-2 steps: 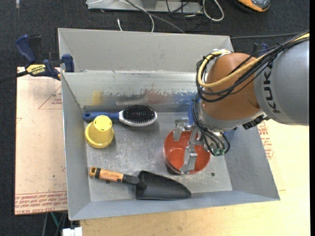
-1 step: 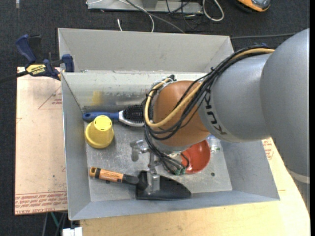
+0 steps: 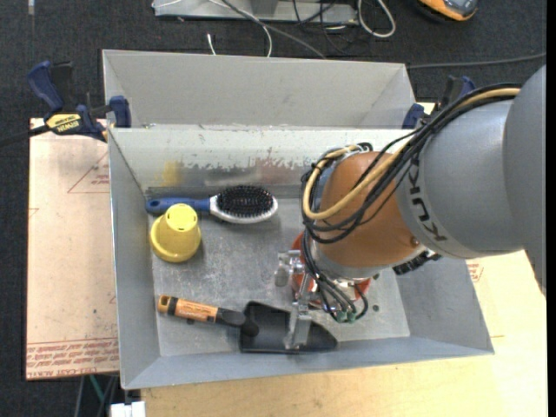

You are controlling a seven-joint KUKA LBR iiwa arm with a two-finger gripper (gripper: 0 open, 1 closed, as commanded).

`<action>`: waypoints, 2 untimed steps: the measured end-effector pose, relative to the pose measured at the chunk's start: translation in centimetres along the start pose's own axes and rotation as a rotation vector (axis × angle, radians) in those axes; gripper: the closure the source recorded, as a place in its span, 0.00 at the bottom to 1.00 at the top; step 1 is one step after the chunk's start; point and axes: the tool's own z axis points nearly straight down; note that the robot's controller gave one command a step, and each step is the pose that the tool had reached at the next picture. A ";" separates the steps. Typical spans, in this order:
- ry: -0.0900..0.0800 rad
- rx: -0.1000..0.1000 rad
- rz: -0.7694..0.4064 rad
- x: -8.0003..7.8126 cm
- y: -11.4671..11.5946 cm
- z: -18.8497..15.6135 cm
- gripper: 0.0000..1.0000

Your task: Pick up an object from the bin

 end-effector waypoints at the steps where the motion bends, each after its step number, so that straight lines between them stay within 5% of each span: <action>1: 0.006 -0.002 -0.167 0.1 6.9 1.6 0.00; 2: -0.016 0.001 -0.037 -0.1 4.0 6.1 0.00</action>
Offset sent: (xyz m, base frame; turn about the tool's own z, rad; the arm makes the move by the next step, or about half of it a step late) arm -0.0027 0.0404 -0.0618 -0.0400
